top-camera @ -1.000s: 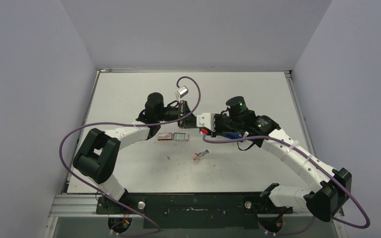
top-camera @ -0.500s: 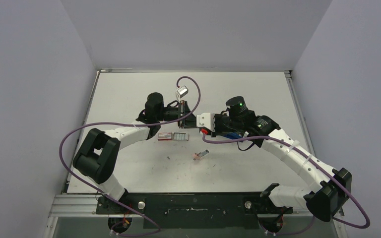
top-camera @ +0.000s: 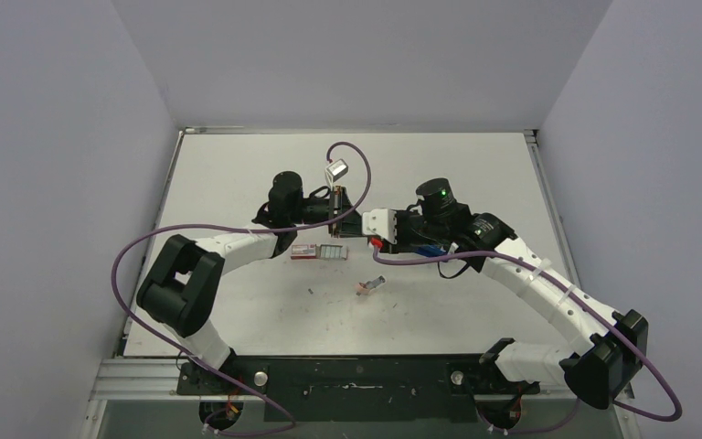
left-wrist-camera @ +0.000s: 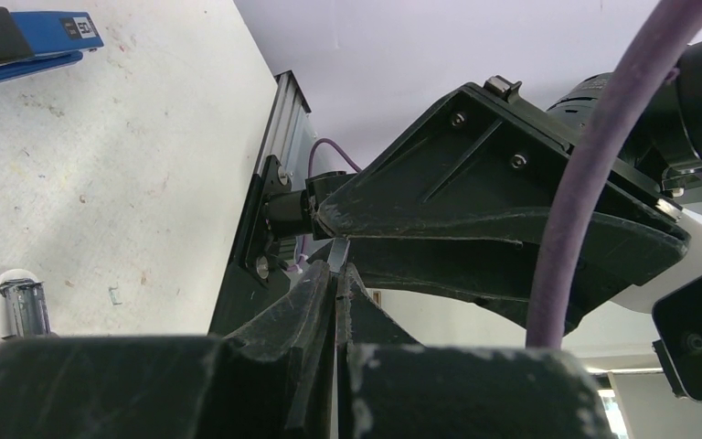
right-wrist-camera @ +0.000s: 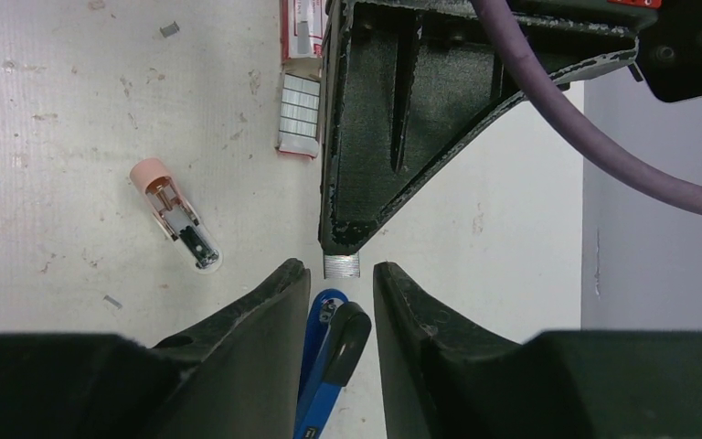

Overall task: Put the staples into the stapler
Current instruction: Pick up the staple from the center of the board.

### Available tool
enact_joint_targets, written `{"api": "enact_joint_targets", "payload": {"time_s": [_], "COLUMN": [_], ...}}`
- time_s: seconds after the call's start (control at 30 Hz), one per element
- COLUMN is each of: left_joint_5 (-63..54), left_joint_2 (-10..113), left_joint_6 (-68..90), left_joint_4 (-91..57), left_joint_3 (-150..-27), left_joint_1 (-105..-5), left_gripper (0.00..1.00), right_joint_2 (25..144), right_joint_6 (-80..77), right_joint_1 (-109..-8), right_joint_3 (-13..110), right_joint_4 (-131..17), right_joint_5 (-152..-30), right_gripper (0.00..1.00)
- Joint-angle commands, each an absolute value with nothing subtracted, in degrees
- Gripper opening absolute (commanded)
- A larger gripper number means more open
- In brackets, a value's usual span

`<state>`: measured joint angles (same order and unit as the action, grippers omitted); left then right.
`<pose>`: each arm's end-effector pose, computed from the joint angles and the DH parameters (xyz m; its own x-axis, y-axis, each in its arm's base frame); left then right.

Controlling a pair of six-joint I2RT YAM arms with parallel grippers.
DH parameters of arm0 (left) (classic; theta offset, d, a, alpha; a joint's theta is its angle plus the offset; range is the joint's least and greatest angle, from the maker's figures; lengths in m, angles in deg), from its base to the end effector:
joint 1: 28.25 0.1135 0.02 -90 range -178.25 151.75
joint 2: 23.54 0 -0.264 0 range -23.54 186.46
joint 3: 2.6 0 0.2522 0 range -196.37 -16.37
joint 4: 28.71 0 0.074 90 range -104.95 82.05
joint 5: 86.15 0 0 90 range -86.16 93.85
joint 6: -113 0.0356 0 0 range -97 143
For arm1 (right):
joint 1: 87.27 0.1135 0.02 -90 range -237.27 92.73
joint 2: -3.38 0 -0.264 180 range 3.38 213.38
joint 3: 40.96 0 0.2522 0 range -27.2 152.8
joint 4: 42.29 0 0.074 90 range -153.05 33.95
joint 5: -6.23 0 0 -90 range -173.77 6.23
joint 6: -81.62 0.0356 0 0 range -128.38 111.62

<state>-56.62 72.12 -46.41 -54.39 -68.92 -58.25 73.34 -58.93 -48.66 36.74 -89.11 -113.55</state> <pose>0.2939 -0.2054 0.2468 -0.9541 0.0181 -0.2990 0.2994 0.0273 -0.9537 0.1928 0.1766 0.3294 0.3379 -0.5879 -0.7350 -0.9159 -0.0257 -0.4005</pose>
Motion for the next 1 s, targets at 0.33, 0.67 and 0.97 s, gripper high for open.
{"api": "enact_joint_targets", "payload": {"time_s": [0.33,0.67,0.97], "left_joint_5": [-57.66,-59.83,-61.65], "left_joint_2": [72.48,73.52,74.75], "left_joint_6": [-45.95,-50.97,-57.30], "left_joint_4": [-57.95,-66.18,-73.56], "left_joint_3": [-70.20,-69.38,-69.19], "left_joint_1": [-58.14,-58.14,-58.39], "left_gripper": [0.00,0.00,0.00], "right_joint_2": [70.89,69.18,66.68], "right_joint_6": [-57.89,-56.91,-55.50], "right_joint_1": [-49.82,-52.52,-54.51], "right_joint_3": [38.22,36.90,36.77], "right_joint_4": [-87.48,-86.55,-85.94], "right_joint_5": [-116.19,-122.08,-128.50], "right_gripper": [0.29,0.30,0.35]}}
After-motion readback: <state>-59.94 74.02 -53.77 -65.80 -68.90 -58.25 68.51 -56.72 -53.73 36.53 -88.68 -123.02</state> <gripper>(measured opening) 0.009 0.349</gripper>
